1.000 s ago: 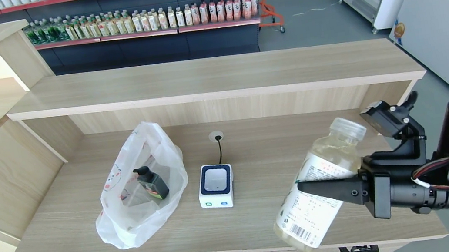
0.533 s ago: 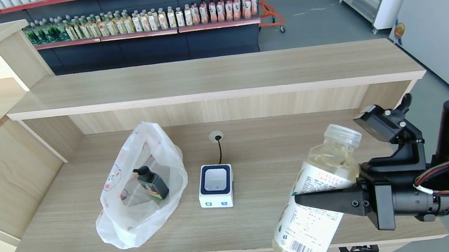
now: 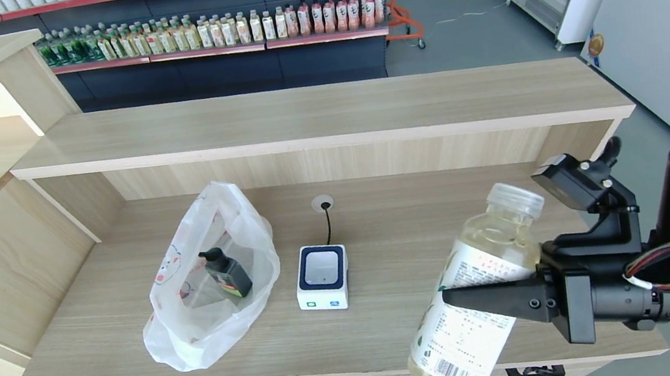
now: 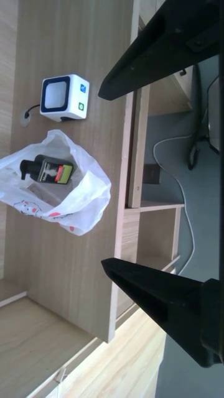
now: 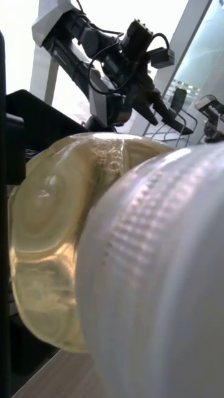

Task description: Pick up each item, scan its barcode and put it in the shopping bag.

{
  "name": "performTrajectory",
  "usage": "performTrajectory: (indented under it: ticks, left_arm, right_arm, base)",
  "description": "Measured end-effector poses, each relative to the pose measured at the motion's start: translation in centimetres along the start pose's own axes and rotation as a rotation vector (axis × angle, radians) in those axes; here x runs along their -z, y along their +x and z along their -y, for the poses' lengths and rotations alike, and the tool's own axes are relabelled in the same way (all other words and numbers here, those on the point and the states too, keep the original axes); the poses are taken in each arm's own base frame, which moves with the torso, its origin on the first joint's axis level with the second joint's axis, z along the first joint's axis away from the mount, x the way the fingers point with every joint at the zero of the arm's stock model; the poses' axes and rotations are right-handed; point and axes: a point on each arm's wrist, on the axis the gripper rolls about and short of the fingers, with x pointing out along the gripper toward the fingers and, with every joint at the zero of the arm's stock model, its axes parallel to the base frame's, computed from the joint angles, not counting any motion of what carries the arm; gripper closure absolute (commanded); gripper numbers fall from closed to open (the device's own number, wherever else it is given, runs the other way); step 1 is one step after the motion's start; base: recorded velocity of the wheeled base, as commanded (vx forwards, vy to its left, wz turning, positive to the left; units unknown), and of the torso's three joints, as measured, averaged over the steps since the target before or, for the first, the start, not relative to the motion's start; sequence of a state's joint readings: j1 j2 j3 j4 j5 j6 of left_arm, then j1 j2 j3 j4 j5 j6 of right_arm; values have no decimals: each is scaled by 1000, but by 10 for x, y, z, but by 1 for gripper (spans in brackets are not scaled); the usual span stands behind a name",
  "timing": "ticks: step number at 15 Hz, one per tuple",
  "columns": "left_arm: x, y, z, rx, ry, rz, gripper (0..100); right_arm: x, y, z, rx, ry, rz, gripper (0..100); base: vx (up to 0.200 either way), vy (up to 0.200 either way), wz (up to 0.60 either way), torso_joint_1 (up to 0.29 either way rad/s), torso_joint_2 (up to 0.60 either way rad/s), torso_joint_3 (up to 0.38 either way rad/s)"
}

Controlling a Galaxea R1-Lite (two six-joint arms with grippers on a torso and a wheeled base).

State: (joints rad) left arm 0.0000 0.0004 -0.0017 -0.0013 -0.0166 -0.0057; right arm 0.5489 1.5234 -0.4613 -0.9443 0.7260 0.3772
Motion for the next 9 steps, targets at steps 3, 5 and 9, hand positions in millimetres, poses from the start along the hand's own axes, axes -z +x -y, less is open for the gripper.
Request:
performTrajectory:
  ticks: [3,5,9]
  left_arm:
    - [0,0,0,0,0,0,0]
    - [0,0,0,0,0,0,0]
    - [0,0,0,0,0,0,0]
  right_arm:
    - [0,-1,-1,0,-1,2,100]
    - [0,-2,-2,2,-8,6,100]
    - [1,-14,15,133,-355,15,100]
  base:
    - [0,0,0,0,0,0]
    - [0,0,0,0,0,0]
    - [0,0,0,0,0,0]
